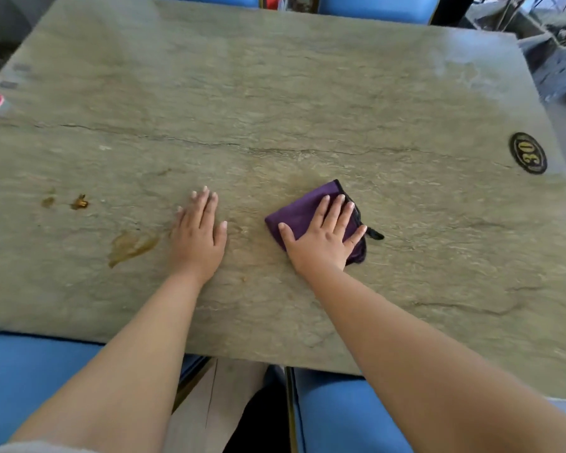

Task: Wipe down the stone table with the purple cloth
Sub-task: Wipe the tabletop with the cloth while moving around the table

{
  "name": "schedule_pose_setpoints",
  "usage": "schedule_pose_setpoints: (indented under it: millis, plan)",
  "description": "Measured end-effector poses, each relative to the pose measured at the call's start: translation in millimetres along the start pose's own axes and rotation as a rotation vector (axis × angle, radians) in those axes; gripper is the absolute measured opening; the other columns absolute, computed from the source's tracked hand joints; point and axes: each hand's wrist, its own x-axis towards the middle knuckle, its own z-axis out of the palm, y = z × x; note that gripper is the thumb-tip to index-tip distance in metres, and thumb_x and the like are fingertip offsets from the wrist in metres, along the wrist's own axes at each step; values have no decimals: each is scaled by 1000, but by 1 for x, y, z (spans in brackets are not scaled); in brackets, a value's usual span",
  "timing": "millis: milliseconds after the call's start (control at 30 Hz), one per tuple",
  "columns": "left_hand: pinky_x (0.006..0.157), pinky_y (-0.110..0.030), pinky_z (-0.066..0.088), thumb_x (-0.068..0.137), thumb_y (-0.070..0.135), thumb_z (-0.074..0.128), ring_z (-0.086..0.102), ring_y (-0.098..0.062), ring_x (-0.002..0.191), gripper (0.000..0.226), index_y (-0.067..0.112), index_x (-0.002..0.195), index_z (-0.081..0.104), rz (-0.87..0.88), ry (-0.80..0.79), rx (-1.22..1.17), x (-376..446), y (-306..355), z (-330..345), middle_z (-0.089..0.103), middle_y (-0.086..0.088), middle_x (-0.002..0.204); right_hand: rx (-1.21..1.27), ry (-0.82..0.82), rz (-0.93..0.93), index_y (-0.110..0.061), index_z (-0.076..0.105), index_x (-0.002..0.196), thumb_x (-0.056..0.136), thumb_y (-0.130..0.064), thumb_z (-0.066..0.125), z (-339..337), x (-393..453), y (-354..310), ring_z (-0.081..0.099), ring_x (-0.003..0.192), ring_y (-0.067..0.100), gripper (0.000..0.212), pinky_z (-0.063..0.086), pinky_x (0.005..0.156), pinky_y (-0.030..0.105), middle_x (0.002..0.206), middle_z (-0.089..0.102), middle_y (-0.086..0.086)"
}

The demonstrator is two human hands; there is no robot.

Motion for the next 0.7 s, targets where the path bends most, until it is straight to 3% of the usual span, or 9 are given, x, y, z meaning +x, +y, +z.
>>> schedule_pose_setpoints:
  millis: [167, 400, 567, 700]
  plan:
    - [121, -44, 13, 93, 42, 28, 15, -19, 149, 64, 14, 151, 30, 1, 28, 15, 1, 2, 2, 21, -3, 160, -42, 68, -78, -15, -6, 152, 87, -72, 24, -13, 81, -27, -18, 146, 22, 92, -12, 113, 58, 160, -13, 6]
    - [120, -45, 15, 90, 44, 30, 13, -18, 149, 70, 12, 152, 25, 15, 23, 34, 0, 2, 0, 20, -4, 161, -33, 81, -271, -22, 7, 153, 90, -52, 29, -16, 165, -115, -11, 148, 18, 73, -12, 115, 51, 162, -5, -1]
    - [121, -44, 15, 91, 39, 28, 10, -17, 150, 71, 9, 154, 16, 15, 55, -31, -2, 0, -2, 11, -6, 162, 58, -4, -578, -34, 28, 148, 91, -38, 41, -15, 175, -151, 0, 148, 10, 59, -7, 119, 41, 160, 11, -11]
    - [118, -47, 22, 93, 27, 26, 6, -21, 150, 66, 3, 153, 11, 9, 135, -161, -3, 0, -6, 4, -11, 162, 215, -156, -880, -34, 50, 136, 84, -17, 53, -1, 117, -140, 15, 146, 7, 55, 1, 118, 34, 154, 32, -12]
